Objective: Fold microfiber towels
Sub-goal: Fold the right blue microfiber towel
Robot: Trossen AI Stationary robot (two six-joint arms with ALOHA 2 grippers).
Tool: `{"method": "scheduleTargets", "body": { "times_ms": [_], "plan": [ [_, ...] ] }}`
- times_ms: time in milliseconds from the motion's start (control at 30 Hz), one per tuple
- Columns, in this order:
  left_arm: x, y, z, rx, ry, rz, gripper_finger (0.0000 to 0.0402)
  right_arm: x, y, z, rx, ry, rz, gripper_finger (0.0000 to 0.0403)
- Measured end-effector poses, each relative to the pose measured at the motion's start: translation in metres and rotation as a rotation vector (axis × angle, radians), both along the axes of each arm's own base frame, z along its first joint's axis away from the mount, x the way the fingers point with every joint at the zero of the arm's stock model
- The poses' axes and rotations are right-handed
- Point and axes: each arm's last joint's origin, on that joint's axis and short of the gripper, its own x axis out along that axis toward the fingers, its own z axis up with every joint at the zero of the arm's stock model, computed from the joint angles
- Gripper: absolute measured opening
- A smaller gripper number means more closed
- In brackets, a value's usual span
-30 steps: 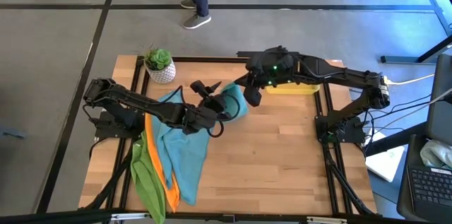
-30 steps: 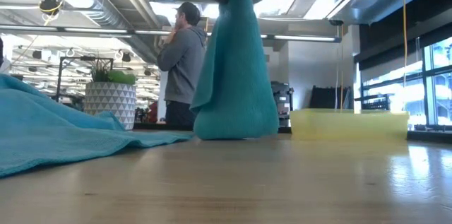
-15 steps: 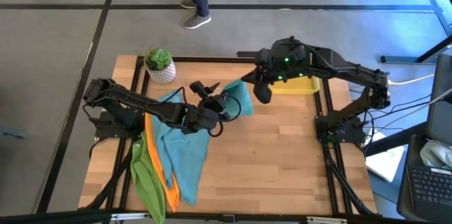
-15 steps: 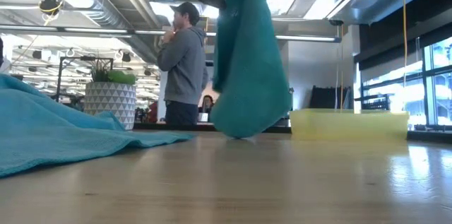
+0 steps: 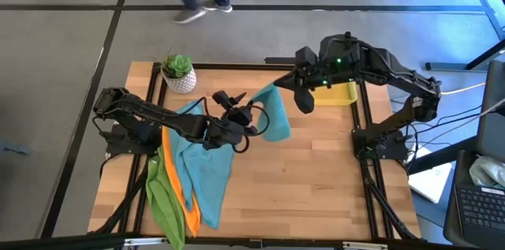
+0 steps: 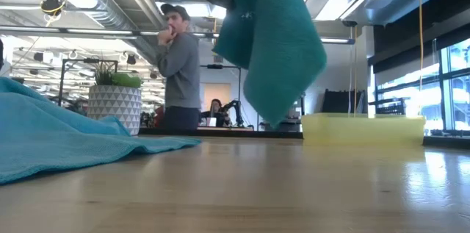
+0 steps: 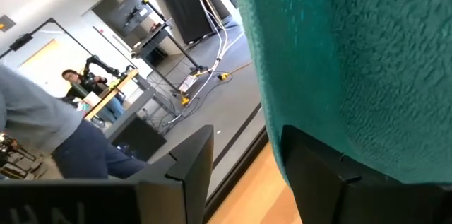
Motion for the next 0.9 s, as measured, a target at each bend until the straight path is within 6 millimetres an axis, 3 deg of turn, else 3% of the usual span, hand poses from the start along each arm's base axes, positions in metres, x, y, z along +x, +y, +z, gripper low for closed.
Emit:
{"method": "scheduleTargets", "body": {
  "times_ms": [433, 700, 900],
  "plan": [
    [-0.005, 0.0, -0.009, -0.069, 0.016, -0.014, 0.0161, -0.011, 0.001, 0.018, -0.005, -0.047, 0.001, 0.0003],
    [-0.006, 0.0, -0.013, -0.09, 0.024, -0.014, 0.016, -0.014, 0.001, 0.016, -0.003, -0.006, 0.002, 0.0003],
    [-0.004, 0.001, -0.014, -0.166, 0.017, -0.083, 0.013, -0.014, 0.001, 0.016, -0.003, -0.008, 0.002, 0.0003]
  ]
}}
